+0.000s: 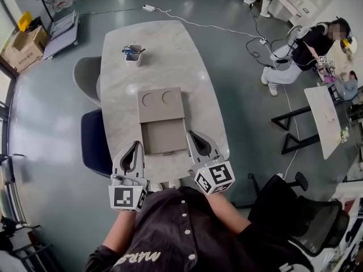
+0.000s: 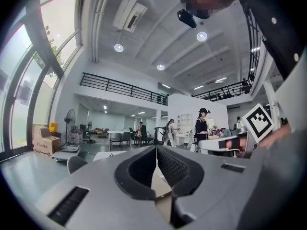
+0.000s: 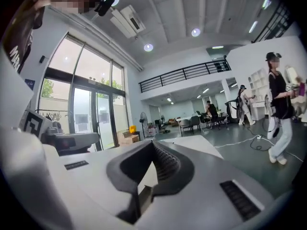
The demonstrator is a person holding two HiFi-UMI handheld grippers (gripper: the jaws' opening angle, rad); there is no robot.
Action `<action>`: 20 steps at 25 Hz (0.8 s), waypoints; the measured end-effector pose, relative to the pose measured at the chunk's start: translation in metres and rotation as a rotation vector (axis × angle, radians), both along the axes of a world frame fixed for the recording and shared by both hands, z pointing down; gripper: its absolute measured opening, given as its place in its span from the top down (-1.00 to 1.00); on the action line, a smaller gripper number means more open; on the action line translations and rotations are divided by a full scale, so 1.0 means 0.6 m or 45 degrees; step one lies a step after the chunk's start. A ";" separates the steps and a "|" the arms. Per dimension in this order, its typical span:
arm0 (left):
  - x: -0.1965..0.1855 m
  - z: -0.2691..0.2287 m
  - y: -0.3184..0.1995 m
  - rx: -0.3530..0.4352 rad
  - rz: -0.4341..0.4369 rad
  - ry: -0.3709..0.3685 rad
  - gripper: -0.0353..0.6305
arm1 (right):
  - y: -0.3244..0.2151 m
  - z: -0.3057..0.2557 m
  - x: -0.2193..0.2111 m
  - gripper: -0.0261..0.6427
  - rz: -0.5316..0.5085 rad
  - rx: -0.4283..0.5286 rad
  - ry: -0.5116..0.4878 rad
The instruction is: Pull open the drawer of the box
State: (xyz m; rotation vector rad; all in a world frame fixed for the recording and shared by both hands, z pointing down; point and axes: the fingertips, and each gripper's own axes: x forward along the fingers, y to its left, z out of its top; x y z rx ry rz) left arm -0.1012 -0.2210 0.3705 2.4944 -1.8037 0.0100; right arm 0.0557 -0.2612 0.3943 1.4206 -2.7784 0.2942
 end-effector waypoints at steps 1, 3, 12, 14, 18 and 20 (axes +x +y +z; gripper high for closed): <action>-0.001 -0.005 -0.002 0.008 -0.001 -0.001 0.84 | 0.000 -0.011 0.005 0.93 0.010 0.035 -0.011; -0.003 -0.014 -0.003 0.021 -0.006 -0.002 0.84 | 0.002 -0.025 0.016 0.93 0.030 0.069 -0.031; -0.013 -0.029 -0.004 0.050 -0.033 -0.032 0.84 | -0.007 -0.033 0.028 0.93 0.051 0.081 -0.062; -0.013 -0.031 -0.001 0.050 -0.042 -0.034 0.84 | -0.008 -0.028 0.019 0.93 0.030 0.064 -0.035; -0.004 -0.035 0.011 0.054 -0.037 -0.046 0.84 | -0.003 -0.024 0.005 0.93 -0.004 0.048 0.000; -0.005 -0.036 0.014 0.058 -0.041 -0.049 0.84 | -0.002 -0.025 0.000 0.93 -0.008 0.048 0.006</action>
